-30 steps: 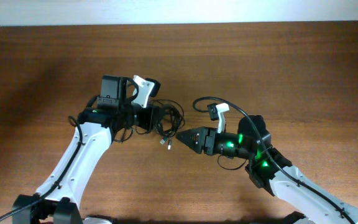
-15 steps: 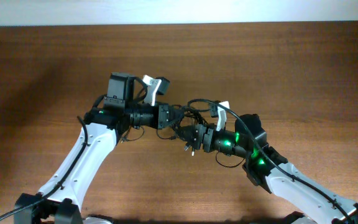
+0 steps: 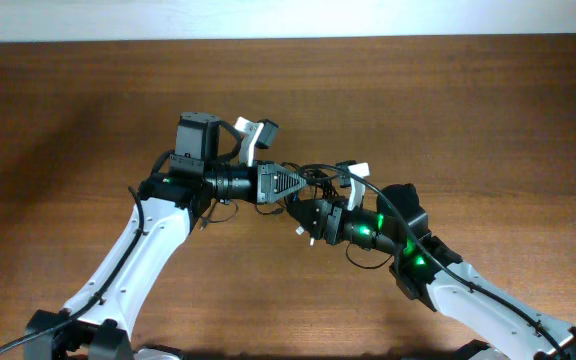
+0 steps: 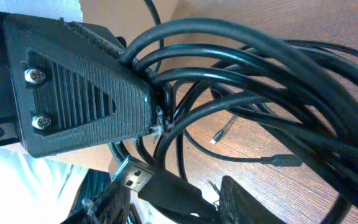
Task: Untangle cables
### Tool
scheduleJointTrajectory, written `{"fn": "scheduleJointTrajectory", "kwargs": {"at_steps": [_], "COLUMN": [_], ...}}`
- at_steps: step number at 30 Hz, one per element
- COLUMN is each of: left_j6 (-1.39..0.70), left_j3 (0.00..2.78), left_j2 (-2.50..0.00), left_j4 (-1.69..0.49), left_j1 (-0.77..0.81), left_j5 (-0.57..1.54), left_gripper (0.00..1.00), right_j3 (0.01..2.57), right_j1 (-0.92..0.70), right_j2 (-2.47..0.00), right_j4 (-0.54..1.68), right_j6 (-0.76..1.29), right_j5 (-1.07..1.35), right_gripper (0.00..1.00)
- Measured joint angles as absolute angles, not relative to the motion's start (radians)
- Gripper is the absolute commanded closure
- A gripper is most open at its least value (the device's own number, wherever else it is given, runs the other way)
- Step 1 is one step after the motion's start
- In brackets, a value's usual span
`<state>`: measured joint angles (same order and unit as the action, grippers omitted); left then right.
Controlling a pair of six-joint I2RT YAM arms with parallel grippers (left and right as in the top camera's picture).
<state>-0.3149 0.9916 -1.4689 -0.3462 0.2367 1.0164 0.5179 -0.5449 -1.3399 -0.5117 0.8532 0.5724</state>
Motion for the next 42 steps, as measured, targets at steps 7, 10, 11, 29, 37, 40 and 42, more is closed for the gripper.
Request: {"fn": "scheduleJointTrajectory", "kwargs": {"at_steps": [7,10,11,29,37,40,42], "left_j6": [-0.315,-0.315,-0.315,-0.342,-0.45,-0.525,-0.536], "left_j3": [0.992,0.992,0.992,0.993,0.995,0.994,0.988], "left_j2": [-1.47,-1.47,-1.47,-1.471,-1.468,-1.468,-1.468], "left_j4": [-0.344,-0.343,-0.343,-0.437,-0.437,-0.352,-0.238], "left_j1": [0.238,0.237,0.237,0.207,0.197,0.195,0.166], "left_j5": [0.991,0.979,0.972,0.773,0.433,0.393,0.363], "left_gripper": [1.0,1.0,1.0,1.0,1.0,1.0,1.0], "right_j3": [0.518,0.518,0.518,0.521,0.512,0.513,0.514], "right_j1": [-0.552,-0.552,-0.552,-0.517,-0.304,-0.282,-0.265], "right_j2": [-1.34,-1.338,-1.338,-1.348,-1.348,-1.347,-1.341], "right_j4": [-0.517,-0.517,-0.515,-0.572,-0.663,-0.651,-0.563], "right_j6": [0.912,0.917,0.923,0.941,0.943,0.945,0.943], "right_j5": [0.538,0.531,0.527,0.514,0.688,0.748,0.769], "right_gripper": [0.87,0.93,0.96,0.96,0.94,0.73,0.47]}}
